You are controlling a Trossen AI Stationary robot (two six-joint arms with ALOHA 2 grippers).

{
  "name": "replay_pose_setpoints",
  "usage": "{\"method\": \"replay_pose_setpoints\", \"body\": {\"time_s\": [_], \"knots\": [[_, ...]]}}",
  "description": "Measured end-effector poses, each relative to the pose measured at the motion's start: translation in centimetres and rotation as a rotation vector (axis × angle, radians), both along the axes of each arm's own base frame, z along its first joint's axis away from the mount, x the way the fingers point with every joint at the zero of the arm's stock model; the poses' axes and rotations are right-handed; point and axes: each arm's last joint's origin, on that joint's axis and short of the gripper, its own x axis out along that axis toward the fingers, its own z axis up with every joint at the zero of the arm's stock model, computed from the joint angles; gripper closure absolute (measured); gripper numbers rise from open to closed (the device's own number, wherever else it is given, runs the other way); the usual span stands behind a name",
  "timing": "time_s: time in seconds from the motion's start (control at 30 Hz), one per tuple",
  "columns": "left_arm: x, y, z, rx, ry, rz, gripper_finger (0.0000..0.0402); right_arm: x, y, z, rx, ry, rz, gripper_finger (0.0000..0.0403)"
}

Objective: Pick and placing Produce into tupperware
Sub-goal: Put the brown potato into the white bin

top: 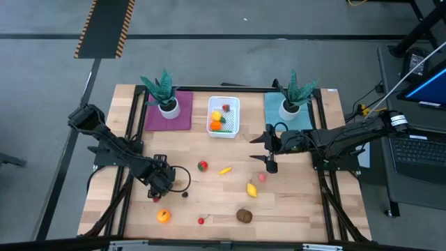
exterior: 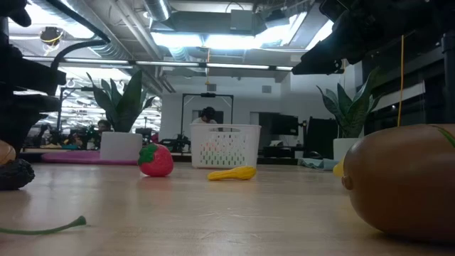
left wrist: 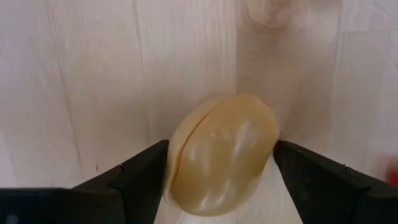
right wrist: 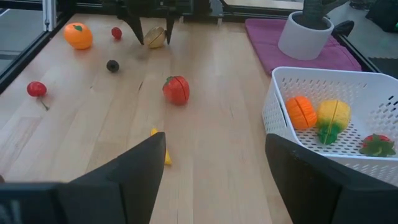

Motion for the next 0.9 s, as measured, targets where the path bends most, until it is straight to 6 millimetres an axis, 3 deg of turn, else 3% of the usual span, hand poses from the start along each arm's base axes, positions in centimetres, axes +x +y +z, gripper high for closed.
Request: {"method": "replay_pose_setpoints", "body": {"time_s": [0.3,0.67,0.9], "knots": [[0.02,0.01,-0.06,0.007,-0.005,0.001,0.012,0.03,0.0,0.06,0.001,-0.007,0.0,0.0125],[0.06,-0.14,-0.09,-0.036,-0.001,0.081,0.0234,0.03,0.0,0.06,0.001,-0.007,0.0,0.0125],[0.06,-0.14,-0.04,-0.05,-0.004,0.143,0.0235,0.03,0.0,0.06,0.001,-0.007,0.0,0.0125]]}}
